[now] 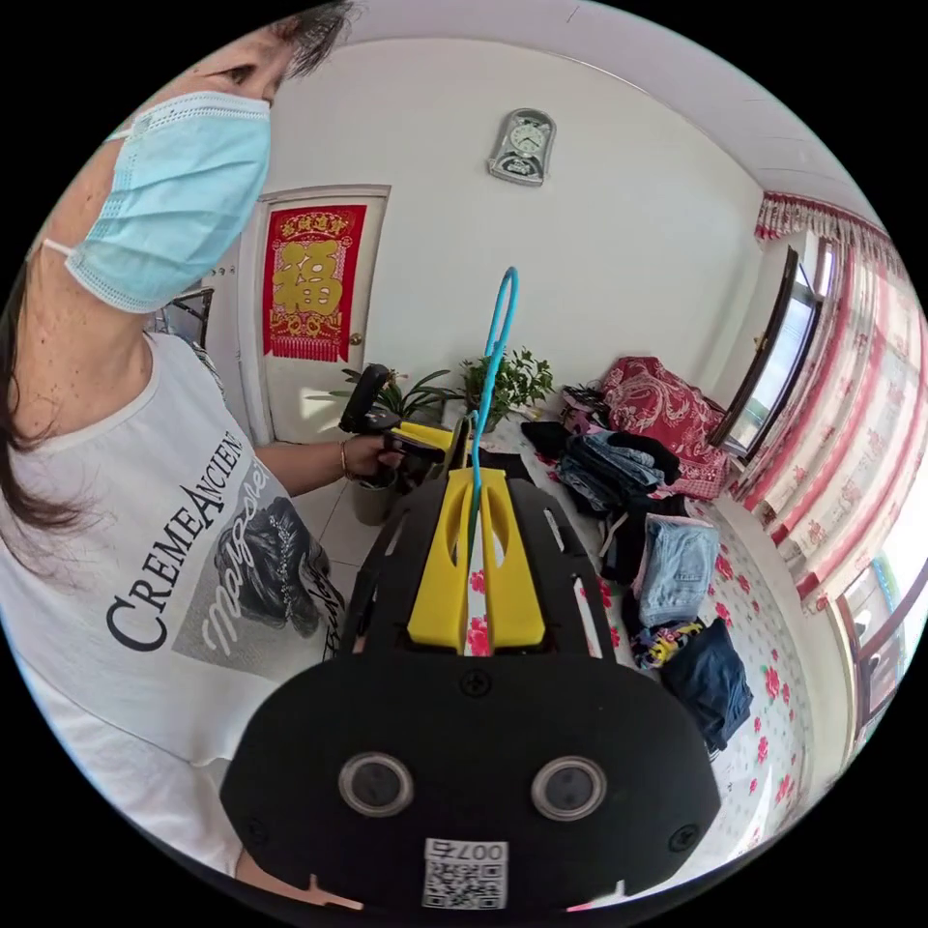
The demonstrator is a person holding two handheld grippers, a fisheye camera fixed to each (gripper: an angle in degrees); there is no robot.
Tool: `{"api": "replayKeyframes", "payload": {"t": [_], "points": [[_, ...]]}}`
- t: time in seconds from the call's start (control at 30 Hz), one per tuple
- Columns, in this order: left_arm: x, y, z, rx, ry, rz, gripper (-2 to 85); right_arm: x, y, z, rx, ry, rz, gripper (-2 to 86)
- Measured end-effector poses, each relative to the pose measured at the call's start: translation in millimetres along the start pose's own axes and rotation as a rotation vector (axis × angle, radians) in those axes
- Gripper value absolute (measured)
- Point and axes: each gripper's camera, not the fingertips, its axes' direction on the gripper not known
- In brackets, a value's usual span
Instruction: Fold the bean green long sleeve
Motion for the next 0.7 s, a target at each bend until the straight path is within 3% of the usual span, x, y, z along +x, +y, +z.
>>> {"api": "replayKeyframes", "payload": {"t": [0.07,0.3,0.43,0.57,0.7], "points": [[-26,-29,38,-0.016,0.205,0.040,0.7,13,-2,4,-0.043,0.061,0.062,0.3],[-93,-88,136,-0.116,0.467,0.043,-0.8,67,10,58,-0.207,0.184,0.194,-0.2],[-154,-101,197,-0.222,0.520,-0.167,-0.9,110,52,113,-0.288,0.202,0.365,-0.4],[-230,-105,237,-0.194,0.620,-0.493,-0.9,143,108,106,-0.189,0.140,0.495,-0.4],[-252,-119,273,-0.186,0.606,-0.609,-0.9,167,156,99,-0.102,0.086,0.596,-0.4]]}}
